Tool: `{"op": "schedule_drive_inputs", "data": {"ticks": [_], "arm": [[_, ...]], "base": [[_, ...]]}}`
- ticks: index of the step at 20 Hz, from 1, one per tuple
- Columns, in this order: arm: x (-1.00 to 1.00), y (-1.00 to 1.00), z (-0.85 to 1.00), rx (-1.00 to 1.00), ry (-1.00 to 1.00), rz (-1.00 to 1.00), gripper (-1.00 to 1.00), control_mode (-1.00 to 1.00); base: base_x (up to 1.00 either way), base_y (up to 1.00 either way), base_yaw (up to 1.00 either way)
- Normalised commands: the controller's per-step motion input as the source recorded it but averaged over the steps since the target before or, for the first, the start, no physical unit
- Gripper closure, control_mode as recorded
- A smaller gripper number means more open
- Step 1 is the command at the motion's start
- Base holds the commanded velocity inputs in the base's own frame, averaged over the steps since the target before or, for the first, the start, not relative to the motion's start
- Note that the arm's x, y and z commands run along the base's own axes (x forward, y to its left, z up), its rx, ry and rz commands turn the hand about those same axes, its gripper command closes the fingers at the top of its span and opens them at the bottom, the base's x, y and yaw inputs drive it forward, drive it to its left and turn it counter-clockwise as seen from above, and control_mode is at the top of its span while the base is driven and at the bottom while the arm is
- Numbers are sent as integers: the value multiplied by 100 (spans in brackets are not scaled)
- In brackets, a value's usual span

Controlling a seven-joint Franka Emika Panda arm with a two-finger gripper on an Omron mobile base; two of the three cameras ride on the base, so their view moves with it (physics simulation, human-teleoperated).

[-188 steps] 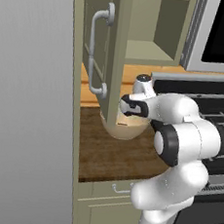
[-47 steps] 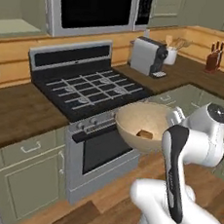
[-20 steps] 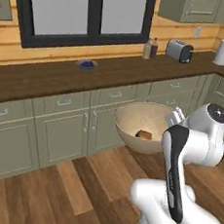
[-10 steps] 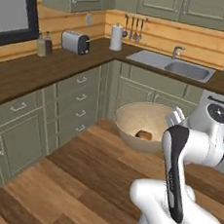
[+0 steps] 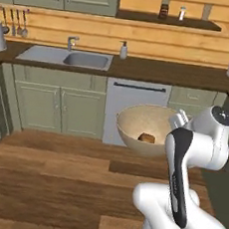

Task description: Open the cabinet, pick up the bread from the cabinet and place it in the basket. Then move the basket to the dining counter.

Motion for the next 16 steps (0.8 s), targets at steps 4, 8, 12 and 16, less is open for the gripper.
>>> {"op": "schedule_drive_inputs", "data": {"ticks": [4,8,12,16], "arm": [[0,0,0,0,0,0,100,100],[0,0,0,0,0,0,100,100],[0,0,0,0,0,0,100,100],[0,0,0,0,0,0,100,100]], "base": [[0,-57,-85],[3,-32,-89],[0,-14,-95],[0,2,-94]]}}
